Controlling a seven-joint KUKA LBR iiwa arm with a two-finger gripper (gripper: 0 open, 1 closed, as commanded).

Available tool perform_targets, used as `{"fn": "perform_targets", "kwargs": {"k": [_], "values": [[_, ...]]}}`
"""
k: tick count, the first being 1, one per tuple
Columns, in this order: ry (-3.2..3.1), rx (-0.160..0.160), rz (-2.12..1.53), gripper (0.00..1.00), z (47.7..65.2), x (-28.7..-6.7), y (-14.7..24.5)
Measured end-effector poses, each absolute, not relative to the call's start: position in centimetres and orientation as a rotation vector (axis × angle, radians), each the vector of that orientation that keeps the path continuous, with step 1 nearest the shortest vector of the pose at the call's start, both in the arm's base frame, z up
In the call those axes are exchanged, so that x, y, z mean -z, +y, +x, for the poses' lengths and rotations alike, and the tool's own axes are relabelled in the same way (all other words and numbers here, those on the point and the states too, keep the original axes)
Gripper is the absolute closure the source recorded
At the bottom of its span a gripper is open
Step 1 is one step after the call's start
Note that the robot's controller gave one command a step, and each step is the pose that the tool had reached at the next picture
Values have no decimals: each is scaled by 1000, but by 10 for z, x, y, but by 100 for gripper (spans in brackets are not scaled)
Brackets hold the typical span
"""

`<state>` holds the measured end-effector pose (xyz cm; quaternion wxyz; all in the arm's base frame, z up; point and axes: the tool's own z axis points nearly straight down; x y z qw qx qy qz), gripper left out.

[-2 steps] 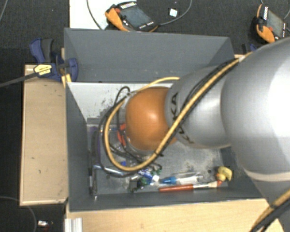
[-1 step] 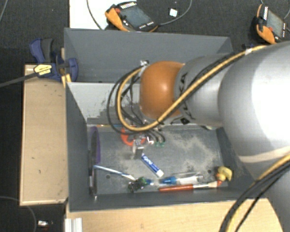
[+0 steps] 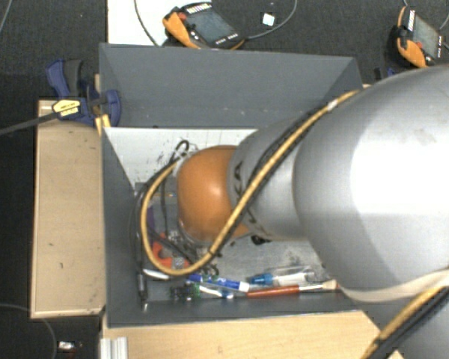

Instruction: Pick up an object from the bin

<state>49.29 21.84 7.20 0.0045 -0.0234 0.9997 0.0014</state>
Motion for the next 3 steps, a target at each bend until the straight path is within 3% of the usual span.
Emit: {"fn": "perform_targets", "kwargs": {"k": [2, 3], "values": [[3138, -2, -73, 100, 491, -84, 218], [3135, -7, -75, 100, 492, -113, 219]]}}
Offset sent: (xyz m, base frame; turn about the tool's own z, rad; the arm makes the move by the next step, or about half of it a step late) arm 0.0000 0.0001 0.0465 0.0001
